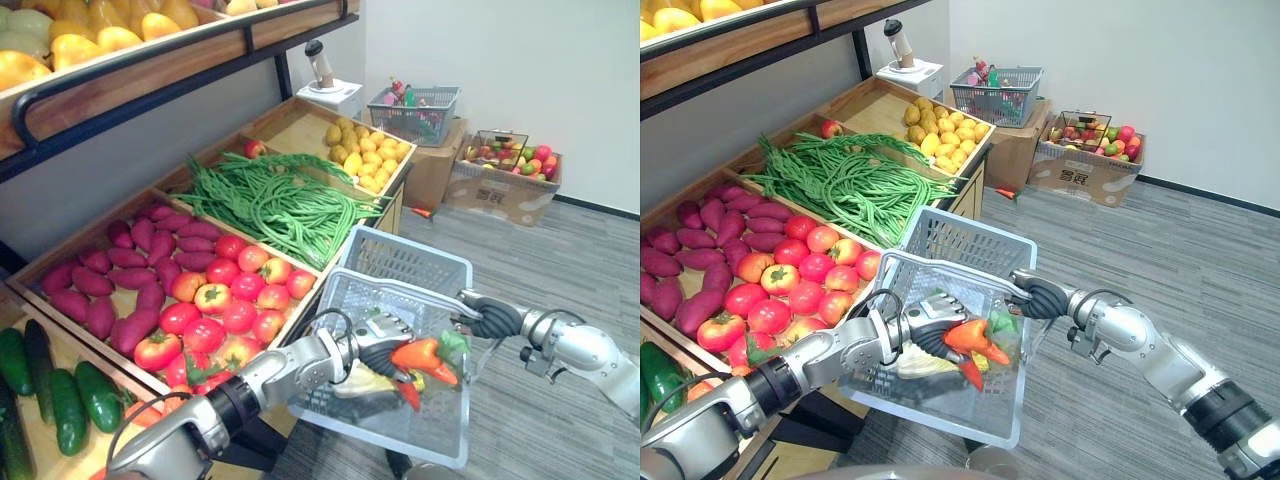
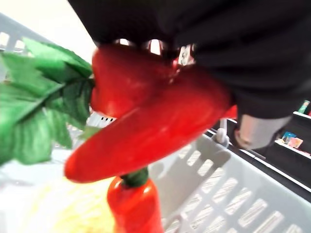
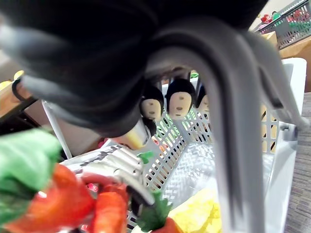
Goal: Pick vegetable in the basket
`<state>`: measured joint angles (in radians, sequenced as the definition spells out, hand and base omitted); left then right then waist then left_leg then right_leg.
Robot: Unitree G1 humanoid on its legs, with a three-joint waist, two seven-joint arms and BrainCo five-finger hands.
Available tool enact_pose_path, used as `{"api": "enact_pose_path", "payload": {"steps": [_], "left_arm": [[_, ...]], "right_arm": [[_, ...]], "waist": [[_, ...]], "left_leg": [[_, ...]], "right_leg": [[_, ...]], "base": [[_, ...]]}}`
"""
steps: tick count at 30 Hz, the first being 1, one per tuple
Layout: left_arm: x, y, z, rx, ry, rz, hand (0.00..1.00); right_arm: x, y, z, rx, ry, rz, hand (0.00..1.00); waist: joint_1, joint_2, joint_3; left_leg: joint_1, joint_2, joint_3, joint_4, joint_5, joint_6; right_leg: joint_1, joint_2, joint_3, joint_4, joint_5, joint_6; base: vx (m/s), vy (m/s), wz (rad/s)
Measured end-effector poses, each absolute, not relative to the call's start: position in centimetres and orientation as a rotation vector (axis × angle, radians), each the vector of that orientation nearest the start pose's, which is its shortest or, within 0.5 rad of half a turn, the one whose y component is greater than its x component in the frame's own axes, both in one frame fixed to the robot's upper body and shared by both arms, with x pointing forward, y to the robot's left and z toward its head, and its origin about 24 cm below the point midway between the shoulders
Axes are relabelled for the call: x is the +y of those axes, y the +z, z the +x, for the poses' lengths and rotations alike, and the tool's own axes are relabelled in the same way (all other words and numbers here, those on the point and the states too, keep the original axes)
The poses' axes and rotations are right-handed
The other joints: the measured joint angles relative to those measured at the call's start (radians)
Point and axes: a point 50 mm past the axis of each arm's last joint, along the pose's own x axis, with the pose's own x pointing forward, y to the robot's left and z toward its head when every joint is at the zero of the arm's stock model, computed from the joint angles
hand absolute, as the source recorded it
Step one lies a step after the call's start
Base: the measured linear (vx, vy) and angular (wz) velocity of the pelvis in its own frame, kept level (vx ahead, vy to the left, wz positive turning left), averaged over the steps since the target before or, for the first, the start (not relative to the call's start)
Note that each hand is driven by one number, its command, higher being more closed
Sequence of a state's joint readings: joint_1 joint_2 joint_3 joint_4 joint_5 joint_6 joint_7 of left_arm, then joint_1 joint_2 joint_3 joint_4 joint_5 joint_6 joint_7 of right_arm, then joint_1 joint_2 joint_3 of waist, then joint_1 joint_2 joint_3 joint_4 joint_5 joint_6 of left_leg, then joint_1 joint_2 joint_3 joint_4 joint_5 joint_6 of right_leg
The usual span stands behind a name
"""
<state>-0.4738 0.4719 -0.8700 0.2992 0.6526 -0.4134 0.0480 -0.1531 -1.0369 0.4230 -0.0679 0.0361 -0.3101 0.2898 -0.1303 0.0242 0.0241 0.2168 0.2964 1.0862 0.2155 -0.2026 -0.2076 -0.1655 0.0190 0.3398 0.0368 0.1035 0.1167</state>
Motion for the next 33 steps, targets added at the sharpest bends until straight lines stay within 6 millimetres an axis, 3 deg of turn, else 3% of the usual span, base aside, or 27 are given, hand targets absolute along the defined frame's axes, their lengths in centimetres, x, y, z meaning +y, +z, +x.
{"api": "enact_pose_path", "payload": {"steps": [16,22,26,30,33], "left_arm": [[5.6,2.4,26.7,-0.481,-0.942,1.217,0.00],[3.7,5.6,25.2,-0.655,-0.984,1.151,0.00],[2.7,8.6,22.9,-0.812,-1.038,1.017,0.00],[3.9,9.9,20.8,-0.843,-1.034,0.916,0.00],[5.9,10.3,19.8,-0.811,-0.947,0.868,0.00]], "right_arm": [[-20.9,10.0,25.0,-0.116,0.776,-0.946,1.00],[-24.0,7.5,25.4,0.015,0.583,-0.908,1.00],[-26.7,4.9,24.5,0.146,0.443,-0.923,1.00],[-29.9,2.2,23.3,0.296,0.267,-0.949,1.00],[-32.5,-0.3,21.1,0.429,0.082,-0.883,1.00]], "waist": [[0.000,-0.017,0.043],[0.010,-0.017,0.048],[0.049,-0.015,0.049],[0.062,-0.014,0.049],[0.090,-0.017,0.048]], "left_leg": [[-0.008,0.002,-0.004,0.000,0.000,0.001],[-0.041,0.000,-0.083,-0.002,0.006,0.010],[-0.075,-0.013,-0.167,-0.005,0.000,0.031],[-0.104,-0.045,-0.235,-0.033,0.017,0.068],[-0.131,-0.086,-0.320,-0.081,0.047,0.091]], "right_leg": [[-0.005,-0.002,-0.005,-0.001,0.000,0.000],[0.014,-0.035,-0.087,-0.001,0.000,0.000],[0.034,-0.074,-0.168,0.005,-0.004,0.004],[0.051,-0.131,-0.260,0.020,-0.019,0.021],[0.061,-0.170,-0.331,0.019,-0.019,0.021]], "base": [[-0.02,-0.007,0.01],[-0.03,-0.005,0.40],[-0.10,0.026,0.63],[-0.07,0.044,0.78],[-0.05,0.044,0.77]]}}
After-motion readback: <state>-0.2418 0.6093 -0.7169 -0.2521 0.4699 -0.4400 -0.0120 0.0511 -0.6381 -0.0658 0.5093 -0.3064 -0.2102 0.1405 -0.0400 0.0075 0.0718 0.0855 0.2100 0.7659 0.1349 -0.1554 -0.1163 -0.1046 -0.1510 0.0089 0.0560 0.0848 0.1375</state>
